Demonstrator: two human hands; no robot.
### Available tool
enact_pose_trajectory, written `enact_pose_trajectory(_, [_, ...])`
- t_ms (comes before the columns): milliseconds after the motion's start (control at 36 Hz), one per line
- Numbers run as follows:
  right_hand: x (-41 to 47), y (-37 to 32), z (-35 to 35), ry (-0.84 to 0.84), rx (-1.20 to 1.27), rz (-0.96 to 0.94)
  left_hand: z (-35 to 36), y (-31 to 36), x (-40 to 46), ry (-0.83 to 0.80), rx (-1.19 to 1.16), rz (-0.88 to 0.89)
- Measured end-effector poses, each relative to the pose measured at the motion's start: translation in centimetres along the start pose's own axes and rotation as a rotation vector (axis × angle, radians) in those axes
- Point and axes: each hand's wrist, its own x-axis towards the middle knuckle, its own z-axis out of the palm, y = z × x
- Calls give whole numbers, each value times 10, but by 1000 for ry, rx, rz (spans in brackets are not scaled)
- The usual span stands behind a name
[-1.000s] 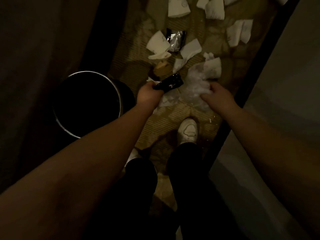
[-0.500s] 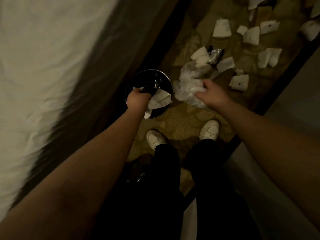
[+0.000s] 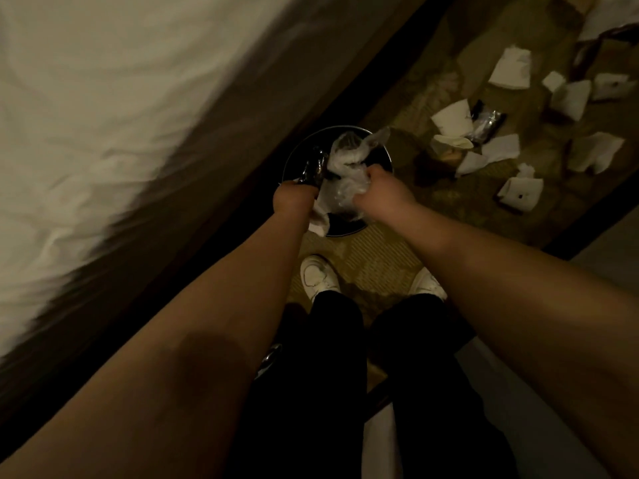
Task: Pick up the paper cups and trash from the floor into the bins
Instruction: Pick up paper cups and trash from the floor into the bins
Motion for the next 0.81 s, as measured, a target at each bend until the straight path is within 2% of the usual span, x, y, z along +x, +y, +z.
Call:
enact_pose_trajectory(56, [6, -1, 1, -15, 9, 6, 3, -7, 4, 12, 38, 28])
enact_pose_trajectory(111, [10, -3, 3, -36, 14, -12, 6, -1, 14, -62, -7, -30])
enact_pose_trajectory(167, [13, -4, 3, -60, 30, -22, 5, 4, 12, -99, 33, -6])
enact_pose_trajectory(250, [15, -2, 3, -68, 3, -1, 2, 7, 5, -161, -82, -61])
enact_pose_trajectory(361, [11, 4, -1, -34, -36, -14, -4, 10, -8, -255, -97, -55])
enact_pose_trajectory(556, [-23, 15, -26, 73, -168, -67, -19, 15, -26, -166, 1, 56])
enact_pose_trajectory(639, [-43, 19, -43, 99, -194, -68, -25, 25, -44, -175, 143, 122])
enact_pose_trajectory(806, [-85, 33, -83, 130, -161, -18, -20, 57, -97, -162, 674, 411])
